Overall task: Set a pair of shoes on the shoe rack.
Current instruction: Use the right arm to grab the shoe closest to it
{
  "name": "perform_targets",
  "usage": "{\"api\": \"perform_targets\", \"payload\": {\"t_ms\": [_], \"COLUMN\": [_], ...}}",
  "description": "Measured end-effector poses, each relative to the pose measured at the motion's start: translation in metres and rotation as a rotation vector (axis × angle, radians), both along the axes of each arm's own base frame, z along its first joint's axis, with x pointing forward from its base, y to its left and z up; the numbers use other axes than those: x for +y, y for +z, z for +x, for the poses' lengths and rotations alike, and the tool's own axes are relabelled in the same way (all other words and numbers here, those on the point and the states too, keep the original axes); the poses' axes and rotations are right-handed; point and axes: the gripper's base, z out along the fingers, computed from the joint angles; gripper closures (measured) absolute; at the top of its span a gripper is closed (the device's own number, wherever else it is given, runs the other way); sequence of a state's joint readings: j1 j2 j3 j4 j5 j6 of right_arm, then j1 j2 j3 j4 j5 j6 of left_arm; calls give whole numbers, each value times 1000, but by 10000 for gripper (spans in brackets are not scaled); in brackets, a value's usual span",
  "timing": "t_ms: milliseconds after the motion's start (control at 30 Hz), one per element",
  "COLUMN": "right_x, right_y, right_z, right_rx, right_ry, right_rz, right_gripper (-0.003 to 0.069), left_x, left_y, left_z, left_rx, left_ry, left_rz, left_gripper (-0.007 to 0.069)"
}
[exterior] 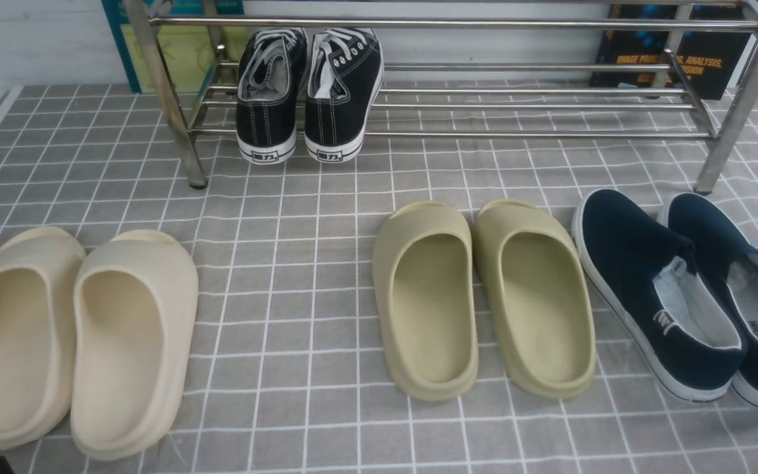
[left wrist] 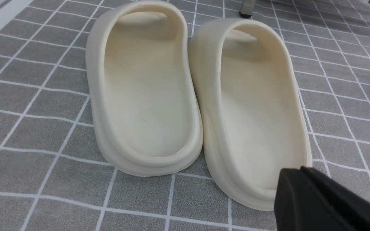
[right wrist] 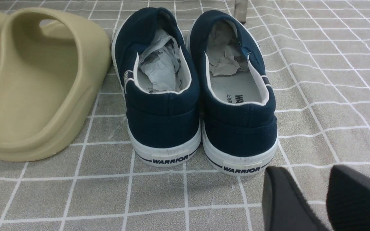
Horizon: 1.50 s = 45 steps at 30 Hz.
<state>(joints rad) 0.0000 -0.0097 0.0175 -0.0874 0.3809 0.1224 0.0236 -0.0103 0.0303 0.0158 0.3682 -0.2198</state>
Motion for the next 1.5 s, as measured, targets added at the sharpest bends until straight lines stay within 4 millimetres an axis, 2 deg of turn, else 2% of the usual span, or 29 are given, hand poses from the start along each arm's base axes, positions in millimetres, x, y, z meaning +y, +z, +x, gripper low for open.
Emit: {"api": "perform_targets", "payload": {"t_ms": [1500], "right_x": [0], "right_y": [1], "right_z": [1], "right_rx": [-22], "right_ry": [2], "right_rz": [3], "right_gripper": [413], "left_x": [0], "left_y": [0], "left_z": [0], "left_rx": [0], "left_ry": [3], "left_rz": [-11], "left_gripper": [587]}}
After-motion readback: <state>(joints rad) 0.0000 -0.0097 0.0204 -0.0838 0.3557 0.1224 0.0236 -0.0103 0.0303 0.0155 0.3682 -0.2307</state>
